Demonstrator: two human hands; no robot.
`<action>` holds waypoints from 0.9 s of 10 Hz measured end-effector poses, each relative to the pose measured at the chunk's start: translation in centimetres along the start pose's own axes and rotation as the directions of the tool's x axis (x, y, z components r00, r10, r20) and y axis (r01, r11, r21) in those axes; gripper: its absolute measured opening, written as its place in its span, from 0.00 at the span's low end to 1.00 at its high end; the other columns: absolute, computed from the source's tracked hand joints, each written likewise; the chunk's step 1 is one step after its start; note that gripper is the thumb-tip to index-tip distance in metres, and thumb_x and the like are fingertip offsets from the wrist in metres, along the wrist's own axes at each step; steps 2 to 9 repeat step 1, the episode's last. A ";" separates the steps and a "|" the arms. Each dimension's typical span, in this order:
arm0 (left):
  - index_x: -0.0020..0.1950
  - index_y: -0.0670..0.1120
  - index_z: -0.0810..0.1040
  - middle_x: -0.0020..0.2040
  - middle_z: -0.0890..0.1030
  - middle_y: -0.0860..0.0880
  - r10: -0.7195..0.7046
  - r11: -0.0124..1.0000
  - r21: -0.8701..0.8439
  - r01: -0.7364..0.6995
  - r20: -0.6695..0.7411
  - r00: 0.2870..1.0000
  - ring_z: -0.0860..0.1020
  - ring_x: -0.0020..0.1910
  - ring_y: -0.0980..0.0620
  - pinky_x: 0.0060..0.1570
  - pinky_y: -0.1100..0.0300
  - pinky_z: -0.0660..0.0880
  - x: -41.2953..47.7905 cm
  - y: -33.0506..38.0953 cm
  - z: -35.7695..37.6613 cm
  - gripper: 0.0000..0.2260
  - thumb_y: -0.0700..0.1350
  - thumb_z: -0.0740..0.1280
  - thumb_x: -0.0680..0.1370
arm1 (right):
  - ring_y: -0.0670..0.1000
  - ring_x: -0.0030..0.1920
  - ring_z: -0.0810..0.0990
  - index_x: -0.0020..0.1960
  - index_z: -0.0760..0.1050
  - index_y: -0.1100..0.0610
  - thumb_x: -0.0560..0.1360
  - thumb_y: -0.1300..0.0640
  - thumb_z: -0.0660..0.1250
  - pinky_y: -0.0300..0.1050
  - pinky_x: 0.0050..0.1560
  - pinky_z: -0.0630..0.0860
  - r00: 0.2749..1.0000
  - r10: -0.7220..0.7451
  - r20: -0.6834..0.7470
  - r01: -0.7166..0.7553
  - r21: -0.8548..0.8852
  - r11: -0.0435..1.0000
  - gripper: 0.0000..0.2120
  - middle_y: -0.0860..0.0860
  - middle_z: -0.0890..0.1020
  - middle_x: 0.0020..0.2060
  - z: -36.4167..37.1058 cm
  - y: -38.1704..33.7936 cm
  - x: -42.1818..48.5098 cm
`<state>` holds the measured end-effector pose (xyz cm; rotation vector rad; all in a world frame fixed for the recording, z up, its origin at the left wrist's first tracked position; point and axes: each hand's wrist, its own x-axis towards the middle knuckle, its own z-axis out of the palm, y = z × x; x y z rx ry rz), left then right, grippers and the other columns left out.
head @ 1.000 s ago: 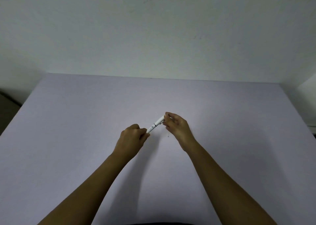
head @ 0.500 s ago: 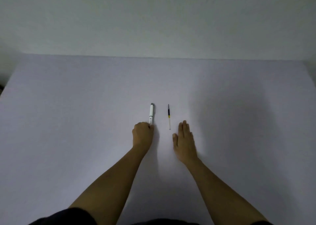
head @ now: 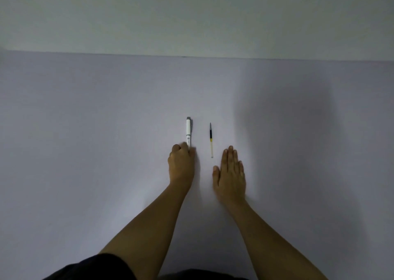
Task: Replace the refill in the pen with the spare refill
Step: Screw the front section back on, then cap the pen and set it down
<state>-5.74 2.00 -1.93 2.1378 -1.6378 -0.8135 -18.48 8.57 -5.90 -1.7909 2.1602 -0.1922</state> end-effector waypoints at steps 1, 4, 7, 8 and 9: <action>0.44 0.40 0.73 0.42 0.75 0.43 -0.021 0.999 -0.033 0.020 -0.009 1.000 0.71 0.35 0.49 0.36 0.58 0.68 0.1 -0.1 -0.1 0.11 0.48 0.62 0.78 | 0.55 0.77 0.47 0.75 0.45 0.61 0.80 0.51 0.50 0.47 0.74 0.42 1.000 0.007 0.021 -0.008 0.046 0.999 0.29 0.57 0.49 0.77 -0.1 0.2 0.2; 0.44 0.40 0.73 0.42 0.75 0.43 -0.021 0.999 -0.033 0.020 -0.009 1.000 0.71 0.35 0.49 0.36 0.58 0.68 0.1 -0.1 -0.1 0.11 0.48 0.62 0.78 | 0.55 0.77 0.47 0.75 0.45 0.61 0.80 0.51 0.50 0.47 0.74 0.42 1.000 0.007 0.021 -0.008 0.046 0.999 0.29 0.57 0.49 0.77 -0.1 0.2 0.2; 0.44 0.40 0.73 0.42 0.75 0.43 -0.021 0.999 -0.033 0.020 -0.009 1.000 0.71 0.35 0.49 0.36 0.58 0.68 0.1 -0.1 -0.1 0.11 0.48 0.62 0.78 | 0.55 0.77 0.47 0.75 0.45 0.61 0.80 0.51 0.50 0.47 0.74 0.42 1.000 0.007 0.021 -0.008 0.046 0.999 0.29 0.57 0.49 0.77 -0.1 0.2 0.2; 0.44 0.40 0.73 0.42 0.75 0.43 -0.021 0.999 -0.033 0.020 -0.009 1.000 0.71 0.35 0.49 0.36 0.58 0.68 0.1 -0.1 -0.1 0.11 0.48 0.62 0.78 | 0.55 0.77 0.47 0.75 0.45 0.61 0.80 0.51 0.50 0.47 0.74 0.42 1.000 0.007 0.021 -0.008 0.046 0.999 0.29 0.57 0.49 0.77 -0.1 0.2 0.2; 0.44 0.40 0.73 0.42 0.75 0.43 -0.021 0.999 -0.033 0.020 -0.009 1.000 0.71 0.35 0.49 0.36 0.58 0.68 0.1 -0.1 -0.1 0.11 0.48 0.62 0.78 | 0.55 0.77 0.47 0.75 0.45 0.61 0.80 0.51 0.50 0.47 0.74 0.42 1.000 0.007 0.021 -0.008 0.046 0.999 0.29 0.57 0.49 0.77 -0.1 0.2 0.2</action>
